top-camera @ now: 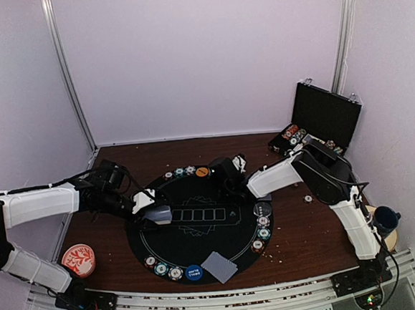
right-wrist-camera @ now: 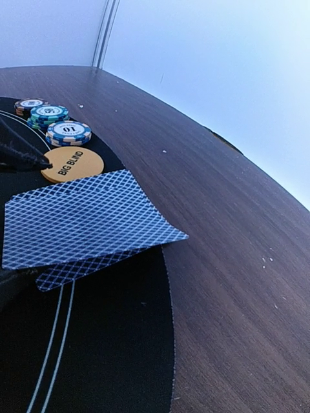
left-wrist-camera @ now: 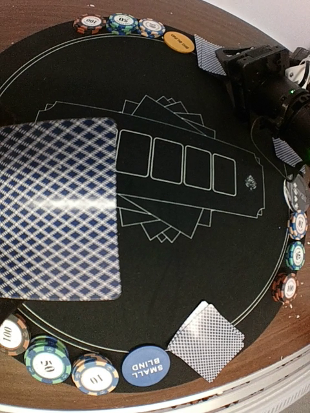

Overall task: Distribute texas hold em gaming equipment
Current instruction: Distribute the poker card in the big blind area, then adjust the poker card in the big blind area.

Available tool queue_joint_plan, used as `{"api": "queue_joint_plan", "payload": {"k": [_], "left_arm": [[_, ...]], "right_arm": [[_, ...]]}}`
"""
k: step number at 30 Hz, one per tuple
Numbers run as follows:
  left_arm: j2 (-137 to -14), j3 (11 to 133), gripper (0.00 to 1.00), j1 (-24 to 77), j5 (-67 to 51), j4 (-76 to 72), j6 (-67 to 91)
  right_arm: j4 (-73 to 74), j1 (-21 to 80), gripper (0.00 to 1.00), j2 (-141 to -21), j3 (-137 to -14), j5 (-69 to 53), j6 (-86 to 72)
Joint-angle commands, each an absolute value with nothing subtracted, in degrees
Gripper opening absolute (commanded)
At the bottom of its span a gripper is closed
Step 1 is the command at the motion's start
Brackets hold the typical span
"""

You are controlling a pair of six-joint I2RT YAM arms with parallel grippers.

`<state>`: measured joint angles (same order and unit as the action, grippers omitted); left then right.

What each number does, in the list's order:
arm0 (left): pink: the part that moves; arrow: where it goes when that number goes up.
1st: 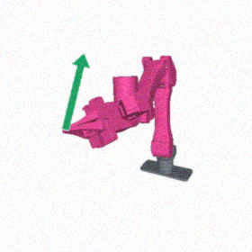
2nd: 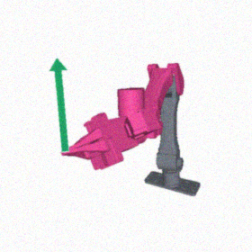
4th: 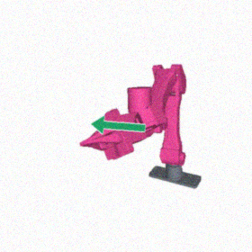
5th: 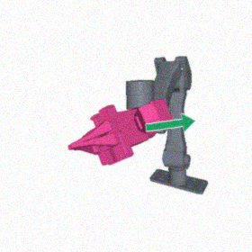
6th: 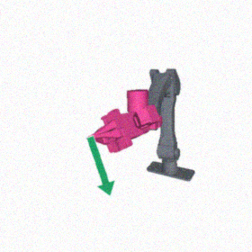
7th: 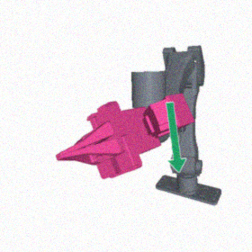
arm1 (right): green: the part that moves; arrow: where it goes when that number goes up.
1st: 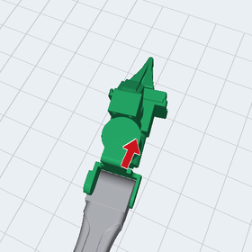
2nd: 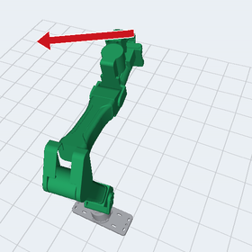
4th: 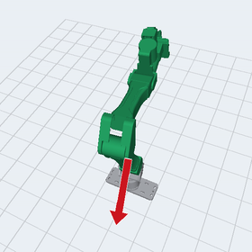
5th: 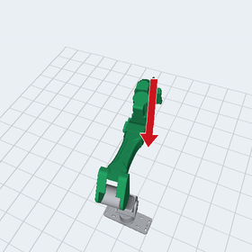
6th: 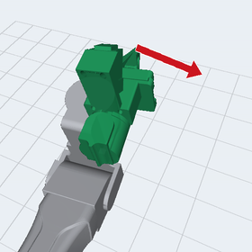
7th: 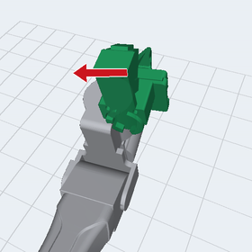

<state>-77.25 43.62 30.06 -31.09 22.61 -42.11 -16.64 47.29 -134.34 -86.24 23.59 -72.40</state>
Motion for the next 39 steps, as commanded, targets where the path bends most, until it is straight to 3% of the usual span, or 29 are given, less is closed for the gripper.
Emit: {"api": "queue_joint_plan", "payload": {"k": [1, 21, 28, 39], "left_arm": [[-76.1, 43.9, 0.13, 30.3, -32.3, 21.4, -42.4], [-75.7, 44.0, 0.13, 30.3, -32.4, 21.6, -42.2], [-75.8, 44.1, 0.13, 30.3, -32.1, 21.7, -42.3], [-75.9, 44.0, 0.13, 30.3, -32.0, 21.5, -42.3]], "right_arm": [[-13.8, 47.9, 0.44, -131.0, -84.4, 22.2, -72.0], [-13.6, 50.6, 0.56, -120.2, -73.8, 20.9, -70.6], [-15.4, 51.2, 0.57, -121.9, -73.3, 16.2, -71.2], [-8.2, 51.5, 0.63, -125.5, -79.3, 19.2, -70.9]]}}
